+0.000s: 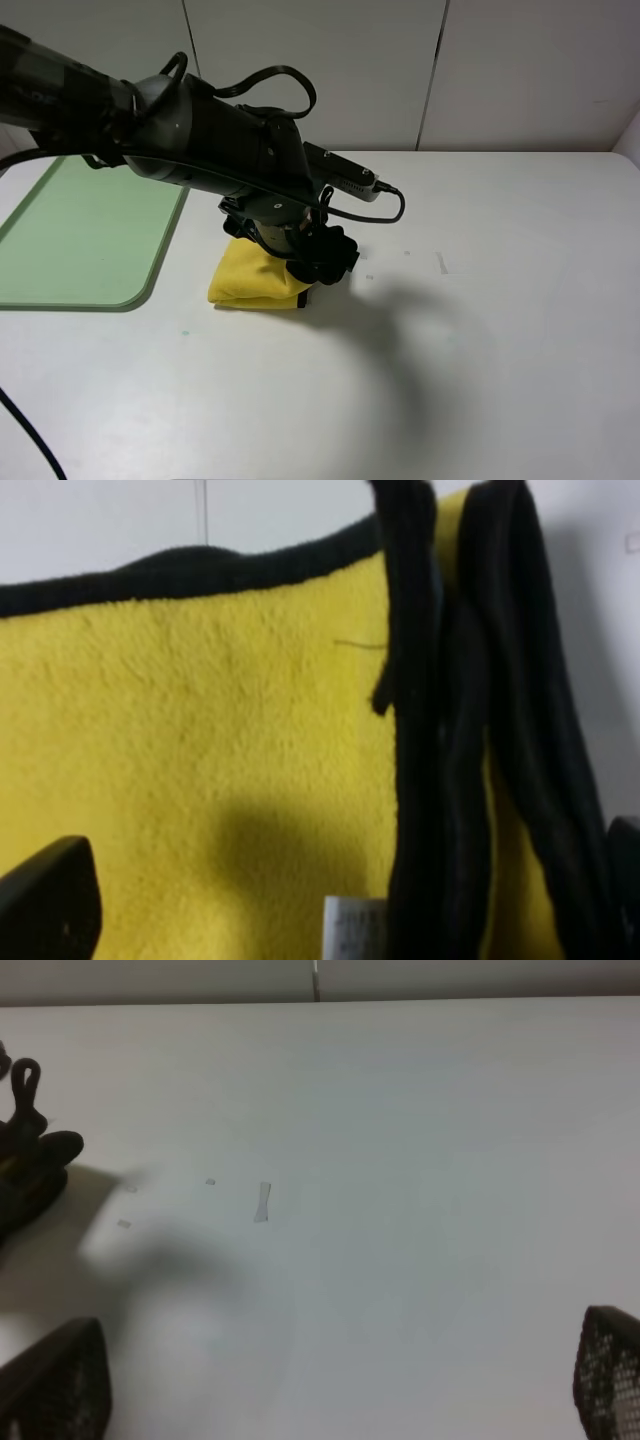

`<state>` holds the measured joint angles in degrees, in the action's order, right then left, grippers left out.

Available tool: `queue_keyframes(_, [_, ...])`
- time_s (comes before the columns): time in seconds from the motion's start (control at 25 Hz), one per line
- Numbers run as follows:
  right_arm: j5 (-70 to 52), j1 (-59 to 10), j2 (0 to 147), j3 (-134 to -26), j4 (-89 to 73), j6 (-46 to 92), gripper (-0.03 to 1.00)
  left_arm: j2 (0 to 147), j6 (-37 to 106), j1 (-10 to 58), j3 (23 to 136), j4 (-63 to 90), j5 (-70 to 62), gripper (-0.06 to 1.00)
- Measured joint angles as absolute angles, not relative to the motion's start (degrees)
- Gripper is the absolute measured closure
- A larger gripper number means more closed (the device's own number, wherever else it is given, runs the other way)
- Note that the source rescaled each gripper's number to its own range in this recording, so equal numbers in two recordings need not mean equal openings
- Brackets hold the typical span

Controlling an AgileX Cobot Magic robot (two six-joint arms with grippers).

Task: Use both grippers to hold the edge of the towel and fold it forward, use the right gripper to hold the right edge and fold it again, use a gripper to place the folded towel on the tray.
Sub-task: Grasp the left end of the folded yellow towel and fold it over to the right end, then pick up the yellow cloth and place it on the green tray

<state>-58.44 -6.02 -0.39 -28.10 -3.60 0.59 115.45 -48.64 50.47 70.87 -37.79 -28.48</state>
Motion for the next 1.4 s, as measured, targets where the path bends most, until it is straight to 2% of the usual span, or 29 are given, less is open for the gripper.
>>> queue_keyframes(0.64, [-58.44, -6.02, -0.39, -28.10, -3.65, 0.59, -0.03, 105.60, -50.74, 48.66, 70.18, -37.68, -35.95, -0.06])
queue_keyframes(1.0, [-58.44, -6.02, -0.39, -28.10, -3.65, 0.59, -0.03, 105.55, -50.74, 43.42, 61.36, -34.09, -25.91, -0.06])
queue_keyframes(1.4, [-58.44, -6.02, -0.39, -28.10, -3.65, 0.59, -0.03, 109.28, -50.74, 40.04, 59.50, -33.07, -22.34, -0.06])
